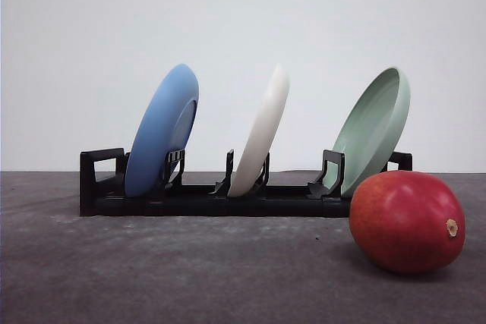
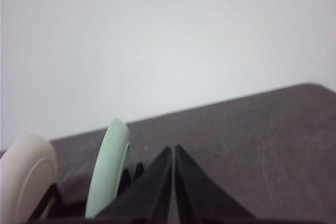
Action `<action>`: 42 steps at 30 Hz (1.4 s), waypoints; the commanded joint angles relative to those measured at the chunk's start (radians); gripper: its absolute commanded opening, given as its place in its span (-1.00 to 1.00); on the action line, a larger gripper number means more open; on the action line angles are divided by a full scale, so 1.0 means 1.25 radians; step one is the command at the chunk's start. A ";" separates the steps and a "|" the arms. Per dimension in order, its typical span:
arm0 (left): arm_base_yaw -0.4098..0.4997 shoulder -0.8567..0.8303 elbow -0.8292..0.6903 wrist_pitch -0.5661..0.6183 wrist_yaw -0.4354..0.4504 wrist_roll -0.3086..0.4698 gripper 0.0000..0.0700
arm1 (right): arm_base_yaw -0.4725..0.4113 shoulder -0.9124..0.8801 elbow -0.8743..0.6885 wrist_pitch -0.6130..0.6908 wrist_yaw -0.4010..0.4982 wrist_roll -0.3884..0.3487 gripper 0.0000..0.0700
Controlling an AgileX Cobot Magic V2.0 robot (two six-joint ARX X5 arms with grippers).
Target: Place pomegranate in white plate
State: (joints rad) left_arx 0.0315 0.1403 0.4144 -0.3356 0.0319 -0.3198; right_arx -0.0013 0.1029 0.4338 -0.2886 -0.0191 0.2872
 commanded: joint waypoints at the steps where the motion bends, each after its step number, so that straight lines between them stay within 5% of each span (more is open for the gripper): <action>1: 0.001 0.030 0.060 -0.057 0.000 0.023 -0.99 | -0.001 0.031 0.046 -0.038 -0.019 -0.004 -1.00; 9: 0.001 0.196 0.244 -0.273 0.021 0.122 -0.99 | -0.001 0.194 0.147 -0.147 -0.135 -0.077 -1.00; 16: -0.032 0.286 0.291 -0.300 0.054 0.158 -0.99 | 0.013 0.321 0.147 -0.149 -0.234 -0.111 -1.00; 25: -0.236 0.368 0.292 -0.221 0.042 0.250 -0.99 | 0.158 0.385 0.147 -0.138 -0.168 -0.208 -1.00; 31: -0.355 0.433 0.301 -0.217 0.036 0.386 -0.99 | 0.241 0.387 0.147 -0.135 -0.167 -0.300 -1.00; 36: -0.408 0.467 0.301 -0.217 0.036 0.435 -0.99 | 0.251 0.387 0.147 -0.135 -0.173 -0.302 -0.99; 38: -0.415 0.472 0.301 -0.215 0.037 0.435 -0.89 | 0.251 0.386 0.147 -0.135 -0.173 -0.302 -0.80; 42: -0.419 0.472 0.302 -0.215 0.037 0.432 0.10 | 0.251 0.385 0.147 -0.135 -0.173 -0.301 0.13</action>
State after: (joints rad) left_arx -0.4850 0.7254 0.7704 -0.6106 0.0795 0.2024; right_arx 0.3077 0.5831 0.6064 -0.4671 -0.2340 -0.0822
